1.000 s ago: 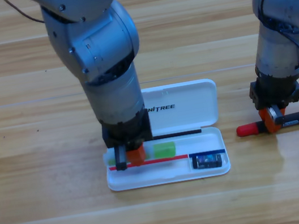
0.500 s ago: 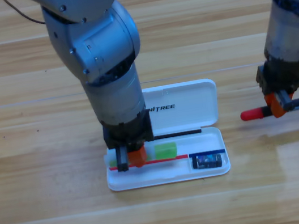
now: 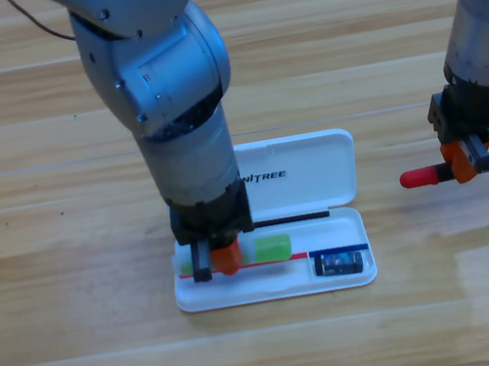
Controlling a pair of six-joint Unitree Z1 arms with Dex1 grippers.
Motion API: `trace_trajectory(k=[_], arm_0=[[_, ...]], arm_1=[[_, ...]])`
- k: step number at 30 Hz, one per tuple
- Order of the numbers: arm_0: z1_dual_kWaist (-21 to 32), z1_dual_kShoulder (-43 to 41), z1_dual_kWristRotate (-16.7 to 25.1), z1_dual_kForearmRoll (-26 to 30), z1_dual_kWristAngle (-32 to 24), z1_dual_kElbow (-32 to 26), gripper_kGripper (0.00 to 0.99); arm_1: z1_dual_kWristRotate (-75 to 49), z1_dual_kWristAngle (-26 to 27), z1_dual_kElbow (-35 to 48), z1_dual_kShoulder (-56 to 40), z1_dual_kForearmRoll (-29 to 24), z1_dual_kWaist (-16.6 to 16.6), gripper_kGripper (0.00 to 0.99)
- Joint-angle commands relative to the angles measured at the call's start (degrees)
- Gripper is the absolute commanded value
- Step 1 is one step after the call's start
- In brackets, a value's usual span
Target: Clean up eraser and pencils
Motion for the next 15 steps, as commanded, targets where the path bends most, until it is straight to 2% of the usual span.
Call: trace_trajectory(k=[1, 5, 9, 12, 14, 15], arm_0=[[-1.3, 3.0, -0.6, 0.0, -0.5, -0.3, 0.0], [-1.4, 3.0, -0.5, 0.3, -0.5, -0.3, 0.0], [-1.3, 3.4, -0.4, 0.9, -0.6, -0.5, 0.259], [-1.3, 3.5, -0.4, 1.0, -0.5, -0.5, 0.301], [-1.3, 3.5, -0.5, 1.0, -0.5, -0.5, 0.453], [-1.3, 3.5, -0.5, 1.0, -0.5, -0.5, 0.485]], arm_1=[[0.4, -0.7, 1.5, -0.8, 0.7, -0.8, 0.0], [0.4, -0.7, 1.5, -0.8, 0.7, -0.8, 0.0], [0.4, -0.7, 1.5, -0.7, 0.7, -0.8, 0.0], [0.4, -0.7, 1.5, -0.7, 0.7, -0.8, 0.0], [0.4, -0.7, 1.5, -0.7, 0.7, -0.8, 0.0], [0.4, -0.7, 1.5, -0.7, 0.7, -0.8, 0.0]])
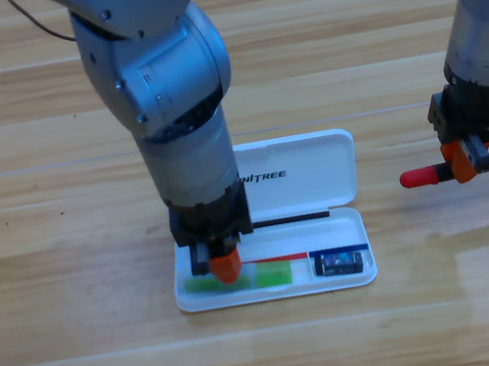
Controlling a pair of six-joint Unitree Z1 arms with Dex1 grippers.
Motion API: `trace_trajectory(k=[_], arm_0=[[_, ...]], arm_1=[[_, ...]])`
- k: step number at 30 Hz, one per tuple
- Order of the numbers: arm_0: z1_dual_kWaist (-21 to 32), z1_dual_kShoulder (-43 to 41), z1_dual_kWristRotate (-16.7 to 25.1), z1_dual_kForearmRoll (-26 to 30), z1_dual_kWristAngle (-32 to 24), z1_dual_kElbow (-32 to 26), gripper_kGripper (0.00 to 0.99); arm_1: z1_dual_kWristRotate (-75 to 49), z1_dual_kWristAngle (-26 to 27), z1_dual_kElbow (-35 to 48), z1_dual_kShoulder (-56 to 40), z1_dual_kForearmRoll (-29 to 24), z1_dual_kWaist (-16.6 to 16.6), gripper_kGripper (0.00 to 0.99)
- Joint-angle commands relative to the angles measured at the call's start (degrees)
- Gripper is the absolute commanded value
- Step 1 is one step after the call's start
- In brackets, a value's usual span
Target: Clean up eraser and pencils
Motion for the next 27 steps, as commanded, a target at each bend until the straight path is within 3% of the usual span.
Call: trace_trajectory(k=[1, 4, 6, 11, 17, 27], arm_0=[[-1.2, 3.3, -0.7, 0.5, -0.5, -0.5, 0.546], [-1.2, 3.3, -1.0, 0.5, -0.4, -0.7, 0.879], [-1.3, 3.2, -1.1, 0.5, -0.4, -0.8, 0.939], [-1.2, 1.9, -1.1, 0.8, -0.5, -0.5, 0.99], [-1.0, -5.4, -0.2, 4.6, -0.7, -1.2, 0.99], [7.3, -18.2, 2.4, 10.9, -1.4, -1.4, 0.99]], arm_1=[[0.3, -0.7, 1.5, -0.7, 0.7, -0.8, 0.0], [0.5, -0.7, 1.3, -0.9, 1.0, -0.4, 0.0], [1.1, -0.1, -0.1, -0.9, 3.4, 0.7, 0.0], [3.3, 1.3, -3.8, -0.1, 6.7, 4.7, 0.0], [7.0, 1.5, -11.1, 4.3, 9.8, 10.2, 0.0], [11.2, 1.8, -24.0, 13.0, 14.0, 16.8, 0.0]])
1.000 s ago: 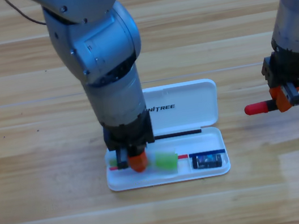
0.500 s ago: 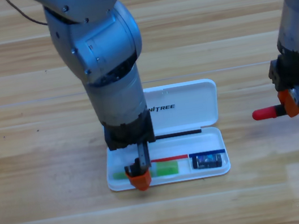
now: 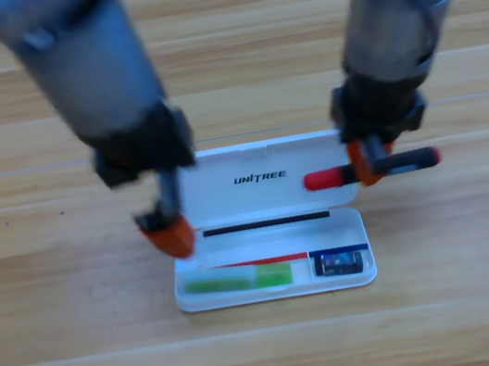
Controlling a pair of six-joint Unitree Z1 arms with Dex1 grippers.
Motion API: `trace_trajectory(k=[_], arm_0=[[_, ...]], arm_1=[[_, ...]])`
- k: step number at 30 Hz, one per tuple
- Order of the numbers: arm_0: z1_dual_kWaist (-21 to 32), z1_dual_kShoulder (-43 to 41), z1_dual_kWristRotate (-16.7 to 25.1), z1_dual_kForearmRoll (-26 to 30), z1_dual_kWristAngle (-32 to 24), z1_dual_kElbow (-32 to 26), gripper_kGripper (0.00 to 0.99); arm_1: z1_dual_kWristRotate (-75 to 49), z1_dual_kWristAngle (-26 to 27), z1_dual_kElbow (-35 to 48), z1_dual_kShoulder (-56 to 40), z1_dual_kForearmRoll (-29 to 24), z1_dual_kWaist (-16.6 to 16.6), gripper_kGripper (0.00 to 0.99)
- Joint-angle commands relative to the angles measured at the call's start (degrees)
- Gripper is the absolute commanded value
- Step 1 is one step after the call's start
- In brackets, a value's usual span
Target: Clean up eraser and pencils
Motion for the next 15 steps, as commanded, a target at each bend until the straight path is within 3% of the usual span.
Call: trace_trajectory(k=[1, 15], arm_0=[[6.9, -6.2, 2.5, 1.7, -1.4, 2.4, 0.99], [18.2, -11.2, 6.7, 1.3, -4.1, 6.5, 0.99]], arm_1=[[1.9, 1.2, -5.2, 8.8, 2.2, 5.5, 0.0], [2.8, 1.0, -11.7, 15.5, 2.3, 6.8, 0.0]])
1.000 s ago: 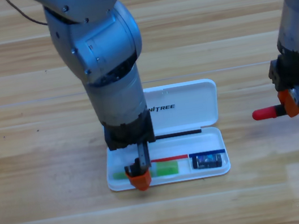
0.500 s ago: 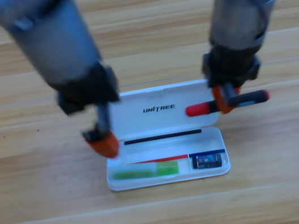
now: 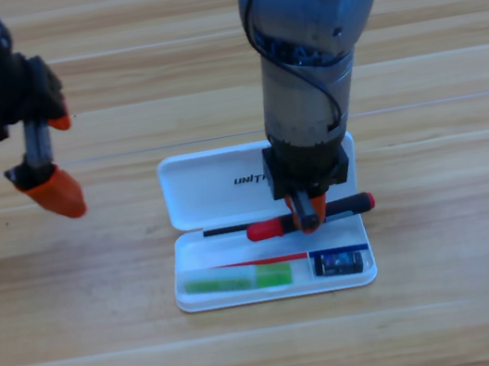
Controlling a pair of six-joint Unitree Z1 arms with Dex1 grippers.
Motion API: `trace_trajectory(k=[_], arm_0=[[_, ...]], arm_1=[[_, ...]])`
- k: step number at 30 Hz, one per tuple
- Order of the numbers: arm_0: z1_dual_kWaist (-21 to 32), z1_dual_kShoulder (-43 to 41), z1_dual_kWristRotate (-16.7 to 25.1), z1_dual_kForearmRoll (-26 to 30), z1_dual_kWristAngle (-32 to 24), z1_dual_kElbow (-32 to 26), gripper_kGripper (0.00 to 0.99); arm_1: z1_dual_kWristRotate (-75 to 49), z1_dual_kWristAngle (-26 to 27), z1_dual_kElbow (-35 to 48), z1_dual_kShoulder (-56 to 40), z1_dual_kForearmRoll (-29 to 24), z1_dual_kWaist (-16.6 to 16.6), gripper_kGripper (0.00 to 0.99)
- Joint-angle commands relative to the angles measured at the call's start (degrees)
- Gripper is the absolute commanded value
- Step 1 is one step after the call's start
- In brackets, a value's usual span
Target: Clean up eraser and pencils
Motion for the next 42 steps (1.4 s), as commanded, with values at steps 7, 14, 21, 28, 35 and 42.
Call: trace_trajectory(k=[7, 14, 21, 28, 35, 42], arm_0=[[5.1, -2.2, 0.9, -0.7, -1.5, 3.4, 0.99], [5.1, -2.3, 0.8, -1.5, -1.7, 4.7, 0.99], [5.1, -2.5, 0.9, -1.5, -1.6, 4.5, 0.99], [5.1, -2.5, 0.9, -1.5, -1.7, 4.7, 0.99], [5.1, -2.5, 0.9, -1.7, -1.7, 4.7, 0.99], [5.1, -2.6, 0.6, -1.7, -1.7, 4.7, 0.99]], arm_1=[[0.8, 0.9, -3.3, 6.2, 0.7, 1.6, 0.0], [1.0, 0.9, -4.2, 7.1, 0.7, 1.6, 0.0], [1.0, 0.9, -4.7, 7.6, 0.8, 1.6, 0.0], [1.2, 0.9, -5.1, 7.6, 0.7, 1.6, 0.216], [1.7, 0.3, -5.1, 7.3, 0.8, 1.6, 0.804], [1.7, 2.1, -2.9, -0.1, 3.6, 1.6, 0.891]])
